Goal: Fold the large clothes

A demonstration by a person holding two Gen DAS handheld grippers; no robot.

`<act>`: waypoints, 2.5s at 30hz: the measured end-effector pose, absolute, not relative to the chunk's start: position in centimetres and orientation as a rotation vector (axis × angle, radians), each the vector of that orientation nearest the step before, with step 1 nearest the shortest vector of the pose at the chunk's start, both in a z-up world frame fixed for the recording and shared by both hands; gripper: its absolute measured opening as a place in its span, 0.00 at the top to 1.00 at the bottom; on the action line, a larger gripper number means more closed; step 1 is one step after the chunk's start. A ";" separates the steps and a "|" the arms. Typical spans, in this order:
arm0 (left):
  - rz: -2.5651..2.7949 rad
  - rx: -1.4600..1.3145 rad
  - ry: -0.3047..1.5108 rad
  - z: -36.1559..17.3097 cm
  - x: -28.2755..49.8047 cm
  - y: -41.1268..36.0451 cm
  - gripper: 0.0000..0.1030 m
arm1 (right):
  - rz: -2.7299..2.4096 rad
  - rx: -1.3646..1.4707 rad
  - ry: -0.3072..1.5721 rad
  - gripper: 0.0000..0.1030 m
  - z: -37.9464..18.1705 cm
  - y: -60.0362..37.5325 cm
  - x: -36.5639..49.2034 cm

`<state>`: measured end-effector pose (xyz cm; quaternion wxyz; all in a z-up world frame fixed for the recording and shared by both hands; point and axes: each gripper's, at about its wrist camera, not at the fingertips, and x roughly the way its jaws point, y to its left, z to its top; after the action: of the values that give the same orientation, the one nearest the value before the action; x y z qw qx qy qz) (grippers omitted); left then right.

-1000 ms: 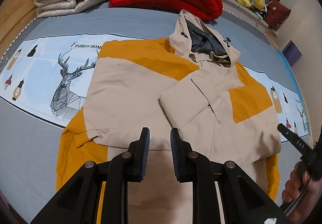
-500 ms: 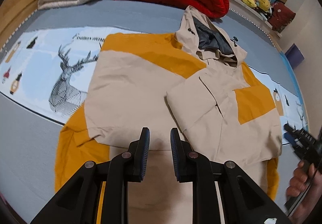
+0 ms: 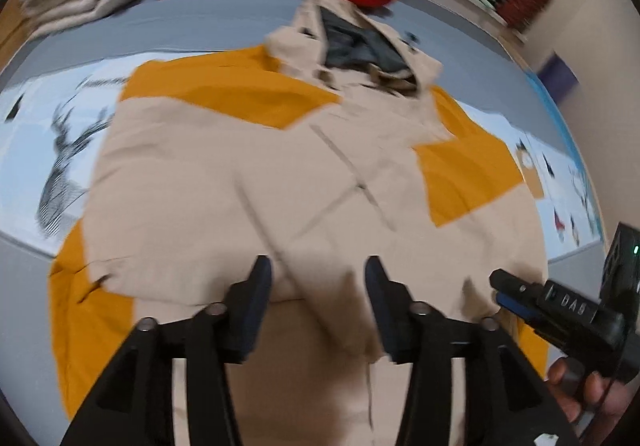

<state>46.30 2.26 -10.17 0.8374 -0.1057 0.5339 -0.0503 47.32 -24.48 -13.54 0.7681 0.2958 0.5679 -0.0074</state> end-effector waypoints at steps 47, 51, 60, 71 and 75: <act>0.148 -0.433 0.920 -6.6 45.7 14.7 0.58 | -0.188 0.699 1.165 0.58 -13.1 -28.4 47.7; 0.363 -0.470 1.000 -8.7 45.2 17.4 0.60 | -0.249 0.680 1.202 0.58 -14.2 -29.3 48.2; 0.237 -0.621 1.098 -11.6 45.6 17.2 0.61 | -0.317 0.598 1.099 0.58 -12.2 -30.3 47.8; 0.280 -0.468 1.203 -13.0 46.0 14.6 0.70 | -0.214 0.611 1.281 0.58 -15.8 -30.9 50.0; 0.271 -0.408 1.195 -12.5 45.9 13.7 0.70 | -0.201 0.500 1.195 0.58 -12.9 -30.2 50.6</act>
<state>45.92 13.74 -12.52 0.7987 -0.1902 0.5567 0.1264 50.57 -30.21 -12.94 0.7928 0.2327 0.5554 -0.0936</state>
